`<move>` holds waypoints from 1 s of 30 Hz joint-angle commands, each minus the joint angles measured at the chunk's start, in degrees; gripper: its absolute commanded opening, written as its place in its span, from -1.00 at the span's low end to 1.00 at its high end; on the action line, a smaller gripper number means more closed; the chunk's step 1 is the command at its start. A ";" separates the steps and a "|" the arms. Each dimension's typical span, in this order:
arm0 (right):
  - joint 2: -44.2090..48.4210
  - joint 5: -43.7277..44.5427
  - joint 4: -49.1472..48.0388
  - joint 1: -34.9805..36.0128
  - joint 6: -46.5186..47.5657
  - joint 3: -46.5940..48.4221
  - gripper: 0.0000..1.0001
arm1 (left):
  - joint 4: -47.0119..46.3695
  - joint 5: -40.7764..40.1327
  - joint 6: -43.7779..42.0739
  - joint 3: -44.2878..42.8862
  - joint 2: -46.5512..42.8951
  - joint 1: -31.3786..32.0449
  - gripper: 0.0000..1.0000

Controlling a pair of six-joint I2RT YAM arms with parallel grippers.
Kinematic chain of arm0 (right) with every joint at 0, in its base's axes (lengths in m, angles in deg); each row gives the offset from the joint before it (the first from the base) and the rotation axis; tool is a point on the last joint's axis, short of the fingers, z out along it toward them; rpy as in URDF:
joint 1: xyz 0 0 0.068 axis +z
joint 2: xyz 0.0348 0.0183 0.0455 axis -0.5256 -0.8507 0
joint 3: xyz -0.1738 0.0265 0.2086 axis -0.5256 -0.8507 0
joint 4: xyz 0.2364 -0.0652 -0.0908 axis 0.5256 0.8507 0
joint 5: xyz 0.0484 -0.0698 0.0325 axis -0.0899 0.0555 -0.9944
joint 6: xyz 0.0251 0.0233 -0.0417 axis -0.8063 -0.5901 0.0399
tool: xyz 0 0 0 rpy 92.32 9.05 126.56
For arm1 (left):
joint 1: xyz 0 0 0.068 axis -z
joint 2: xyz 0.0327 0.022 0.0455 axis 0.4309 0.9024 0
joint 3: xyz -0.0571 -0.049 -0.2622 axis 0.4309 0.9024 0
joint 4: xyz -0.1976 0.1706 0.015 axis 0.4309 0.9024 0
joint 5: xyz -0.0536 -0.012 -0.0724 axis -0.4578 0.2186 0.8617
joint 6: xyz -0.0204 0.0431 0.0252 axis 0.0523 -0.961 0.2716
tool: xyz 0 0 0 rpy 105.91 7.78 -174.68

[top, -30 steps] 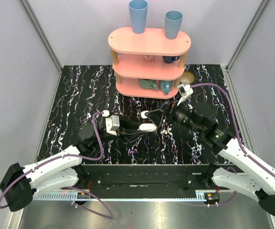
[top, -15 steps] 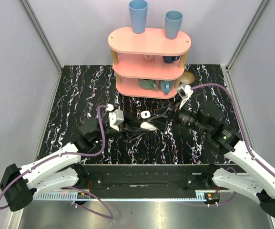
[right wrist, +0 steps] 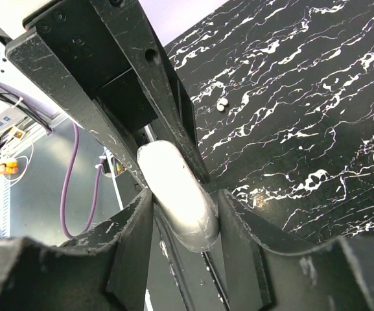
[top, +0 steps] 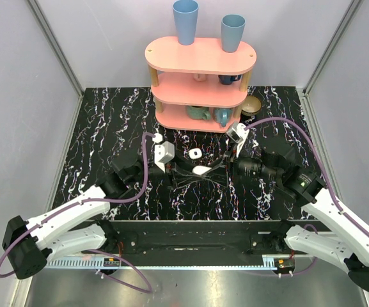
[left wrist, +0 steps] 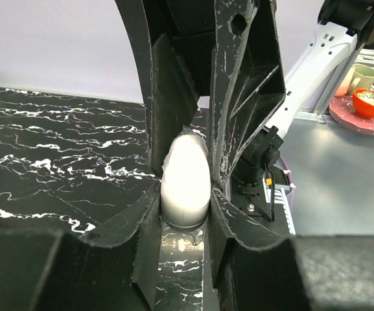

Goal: Insert the wireless bluetooth earbuds into the charging case
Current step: Pass from the left arm to the right

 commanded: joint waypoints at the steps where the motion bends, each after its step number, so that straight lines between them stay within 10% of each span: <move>1: 0.58 -2.13 -0.43 -0.24 1.71 2.27 -0.13 | 2.61 2.47 -0.29 -3.59 0.17 0.00 -1.00; 10: 0.76 -4.58 -0.43 -0.33 2.15 1.92 -0.62 | 8.33 5.54 -2.31 -6.04 1.49 -0.08 -1.00; 30: -0.21 -4.24 3.61 -0.24 6.37 3.76 0.30 | 19.75 5.99 -7.58 -11.58 4.47 -0.17 -1.00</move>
